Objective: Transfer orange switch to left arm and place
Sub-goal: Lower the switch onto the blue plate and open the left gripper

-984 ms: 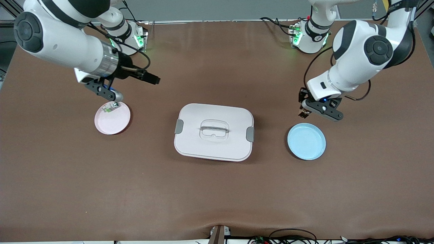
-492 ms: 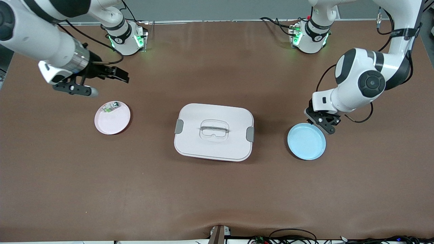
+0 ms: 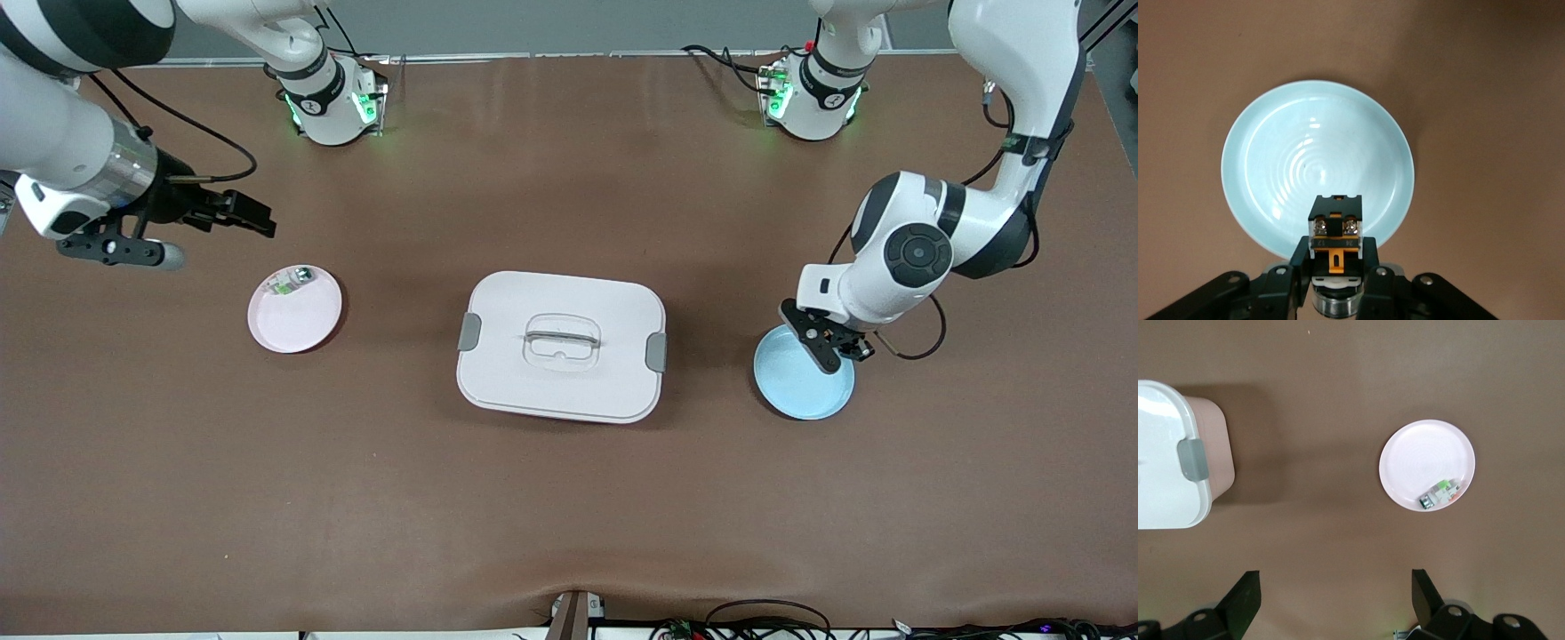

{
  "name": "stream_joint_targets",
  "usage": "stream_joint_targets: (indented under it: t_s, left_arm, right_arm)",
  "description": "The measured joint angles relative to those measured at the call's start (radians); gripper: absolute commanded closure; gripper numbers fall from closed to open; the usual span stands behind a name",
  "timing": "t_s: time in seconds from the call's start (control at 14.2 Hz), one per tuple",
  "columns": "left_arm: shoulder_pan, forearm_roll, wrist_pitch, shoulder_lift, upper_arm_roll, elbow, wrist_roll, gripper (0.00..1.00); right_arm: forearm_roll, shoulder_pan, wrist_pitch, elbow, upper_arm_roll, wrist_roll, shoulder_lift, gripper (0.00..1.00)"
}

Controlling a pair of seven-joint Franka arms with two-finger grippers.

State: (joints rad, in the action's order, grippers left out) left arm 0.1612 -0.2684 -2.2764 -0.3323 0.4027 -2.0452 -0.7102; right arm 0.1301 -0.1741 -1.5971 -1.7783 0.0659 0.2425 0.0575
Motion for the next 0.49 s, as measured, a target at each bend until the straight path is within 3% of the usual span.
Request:
stream_joint_targets:
  t_s: [0.28, 0.49]
  left_arm:
    - [0.002, -0.167, -0.133, -0.067, 0.000, -0.017, -0.097, 1.00]
    - [0.019, -0.205, -0.189, -0.115, -0.001, -0.022, -0.147, 1.00]
  right_arm:
    - [-0.018, 0.048, -0.049, 0.000, -0.001, -0.040, 0.000, 0.00]
    - [-0.038, 0.052, -0.061, 0.005, -0.004, -0.042, -0.001, 0.00]
